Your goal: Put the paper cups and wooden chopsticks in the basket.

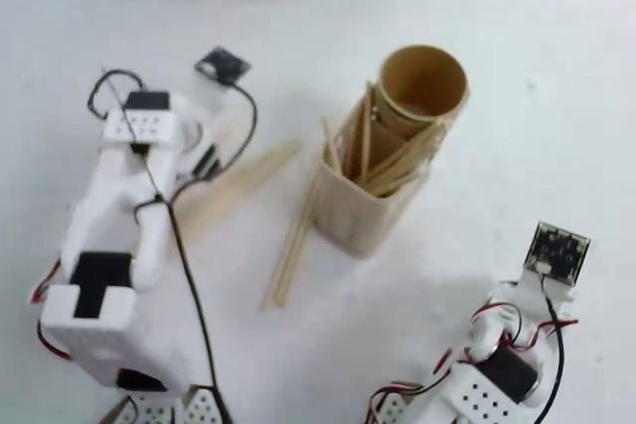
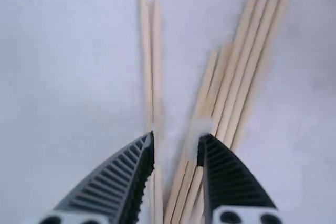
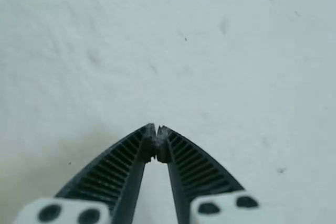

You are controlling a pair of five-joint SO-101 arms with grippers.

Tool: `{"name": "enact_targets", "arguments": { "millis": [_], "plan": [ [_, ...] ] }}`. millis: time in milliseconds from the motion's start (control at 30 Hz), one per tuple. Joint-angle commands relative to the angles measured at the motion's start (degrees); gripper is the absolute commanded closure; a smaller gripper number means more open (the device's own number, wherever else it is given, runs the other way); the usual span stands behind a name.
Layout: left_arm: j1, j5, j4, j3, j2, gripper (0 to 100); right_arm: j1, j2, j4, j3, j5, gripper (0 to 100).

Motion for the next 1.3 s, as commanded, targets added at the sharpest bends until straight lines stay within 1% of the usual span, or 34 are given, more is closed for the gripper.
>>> {"name": "enact_targets", "arguments": {
  "millis": [0, 167, 300, 467, 533, 667, 767, 933, 1100, 1200, 1267],
  "plan": [
    [2.07, -1.58, -4.31, 3.69, -1.98, 85, 0.04, 0.22, 0.13, 0.62, 0.44, 98.1],
    [2.07, -1.67, -10.99, 9.49, -1.98, 85, 0.13, 0.22, 0.13, 0.62, 0.44, 98.1],
    [2.07, -1.67, -13.01, 11.96, -1.98, 85, 0.13, 0.22, 0.13, 0.62, 0.44, 98.1],
    [2.15, -1.67, -13.01, 11.25, 2.24, 85, 0.22, 0.22, 0.13, 0.62, 0.44, 98.1],
    [1.98, -1.23, -11.08, 8.26, 5.05, 86, 0.22, 0.22, 0.13, 0.62, 0.44, 98.1],
    [2.07, -1.14, -5.89, 1.05, 10.07, 92, 0.31, 0.22, 0.13, 0.62, 0.44, 98.1],
    [1.89, -1.14, -3.87, -1.93, 12.35, 97, 0.31, 0.22, 0.13, 0.62, 0.44, 98.1],
    [1.71, -1.14, -4.31, -2.81, 12.44, 98, 0.22, 0.22, 0.13, 0.62, 0.44, 98.1],
    [2.15, 3.34, -3.87, -3.96, 6.64, 98, 0.04, 0.22, 0.13, 0.62, 0.44, 98.1],
    [2.42, 4.22, -3.69, -4.04, -1.36, 98, 0.04, 0.22, 0.13, 0.62, 0.44, 98.1],
    [3.30, 4.22, -1.76, -4.31, -7.08, 98, 0.04, 0.22, 0.13, 0.62, 0.44, 98.1]
  ]
}}
